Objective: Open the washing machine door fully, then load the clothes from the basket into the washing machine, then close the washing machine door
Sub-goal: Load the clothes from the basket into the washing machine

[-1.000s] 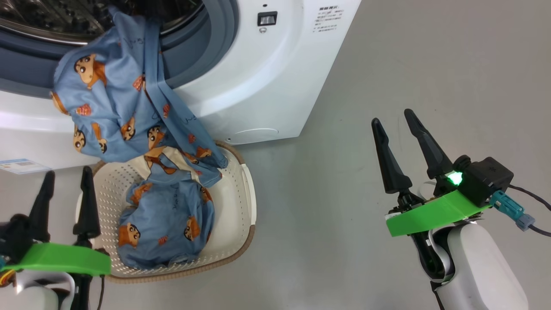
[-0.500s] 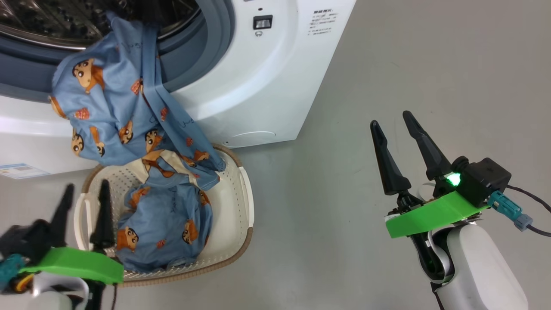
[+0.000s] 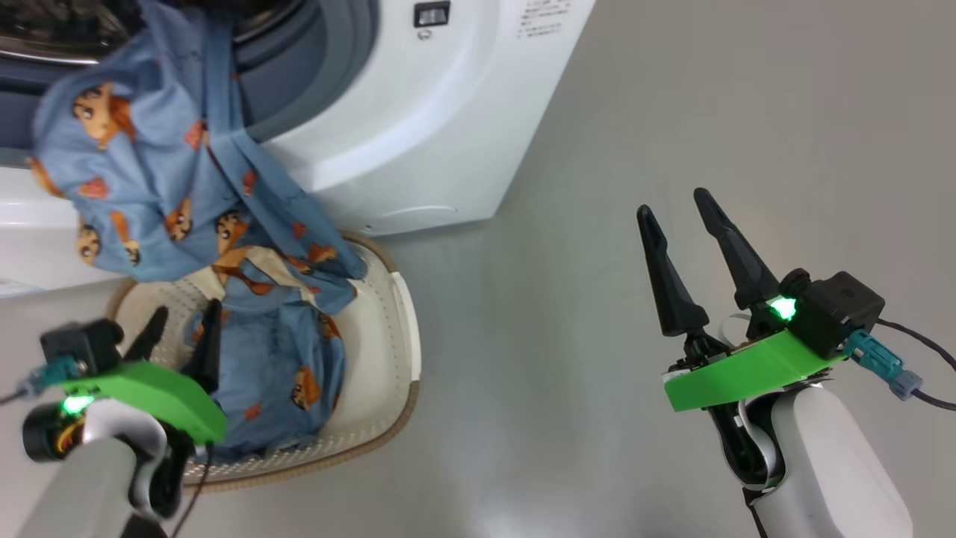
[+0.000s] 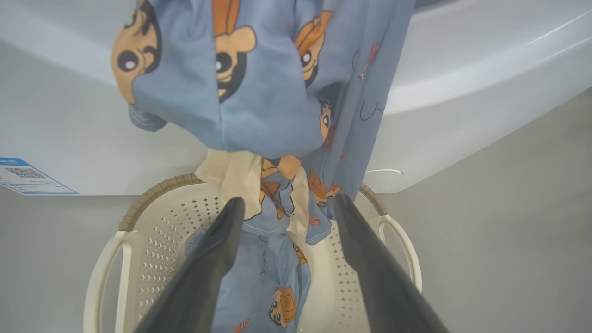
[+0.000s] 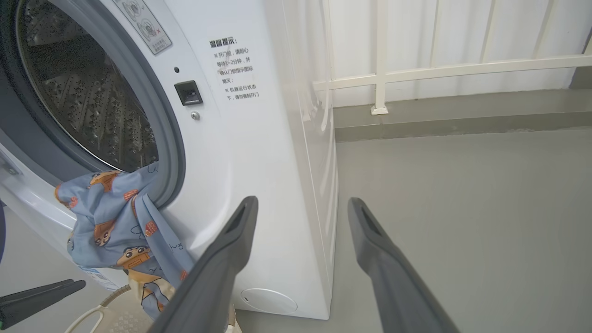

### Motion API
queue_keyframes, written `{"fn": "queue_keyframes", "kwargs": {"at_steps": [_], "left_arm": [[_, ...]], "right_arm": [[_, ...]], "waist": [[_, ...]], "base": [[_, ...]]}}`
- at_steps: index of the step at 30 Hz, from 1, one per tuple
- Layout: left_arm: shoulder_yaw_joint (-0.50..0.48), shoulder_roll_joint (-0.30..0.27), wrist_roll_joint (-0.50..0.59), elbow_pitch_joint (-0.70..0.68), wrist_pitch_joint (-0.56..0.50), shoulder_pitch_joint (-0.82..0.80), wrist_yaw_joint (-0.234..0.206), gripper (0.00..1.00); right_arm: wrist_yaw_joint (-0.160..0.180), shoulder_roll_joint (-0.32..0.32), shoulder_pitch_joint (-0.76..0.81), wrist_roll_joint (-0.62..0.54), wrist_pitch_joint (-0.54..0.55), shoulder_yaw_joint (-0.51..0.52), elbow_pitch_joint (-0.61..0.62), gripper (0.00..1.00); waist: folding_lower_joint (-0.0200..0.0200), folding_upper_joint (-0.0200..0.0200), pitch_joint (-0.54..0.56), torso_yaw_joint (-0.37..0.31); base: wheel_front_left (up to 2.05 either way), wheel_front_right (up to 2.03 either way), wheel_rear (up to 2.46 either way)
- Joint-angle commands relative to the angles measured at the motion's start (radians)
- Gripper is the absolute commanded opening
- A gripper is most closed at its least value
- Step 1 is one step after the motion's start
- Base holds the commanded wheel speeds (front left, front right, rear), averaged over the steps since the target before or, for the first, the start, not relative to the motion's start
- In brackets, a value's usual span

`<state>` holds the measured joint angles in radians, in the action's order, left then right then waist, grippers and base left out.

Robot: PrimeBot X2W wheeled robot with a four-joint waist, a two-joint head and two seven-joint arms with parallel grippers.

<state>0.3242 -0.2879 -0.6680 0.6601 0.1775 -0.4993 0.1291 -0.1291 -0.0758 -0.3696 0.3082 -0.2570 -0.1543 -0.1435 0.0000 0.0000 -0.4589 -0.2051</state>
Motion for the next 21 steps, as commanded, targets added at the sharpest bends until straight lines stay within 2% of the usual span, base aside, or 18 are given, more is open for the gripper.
{"fn": "queue_keyframes", "kwargs": {"at_steps": [1, 9, 15, 21], "left_arm": [[-0.014, -0.042, -0.028, 0.019, 0.012, -0.047, 0.001, 1.00], [0.075, -0.082, -0.088, 0.149, 0.055, -0.183, 0.001, 1.00], [0.139, -0.099, -0.133, 0.196, 0.075, -0.267, 0.001, 1.00], [0.111, -0.116, -0.154, 0.245, 0.083, -0.353, 0.001, 1.00]], "right_arm": [[-0.002, 0.008, -0.004, -0.003, -0.005, -0.023, 0.029, 1.00], [-0.002, 0.020, -0.013, -0.005, -0.005, -0.016, 0.047, 1.00], [-0.002, 0.024, -0.022, -0.003, -0.005, -0.012, 0.052, 1.00], [-0.002, 0.025, -0.030, 0.002, -0.005, -0.014, 0.059, 1.00]], "waist": [[0.0000, 0.0000, -0.033, -0.028], [0.0000, 0.0000, -0.092, -0.068], [0.0000, 0.0000, -0.123, -0.081], [0.0000, 0.0000, -0.145, -0.084]], "base": [[0.00, 0.00, 0.00], [0.00, 0.00, 0.00], [0.00, 0.00, 0.00], [0.00, 0.00, 0.00]]}}
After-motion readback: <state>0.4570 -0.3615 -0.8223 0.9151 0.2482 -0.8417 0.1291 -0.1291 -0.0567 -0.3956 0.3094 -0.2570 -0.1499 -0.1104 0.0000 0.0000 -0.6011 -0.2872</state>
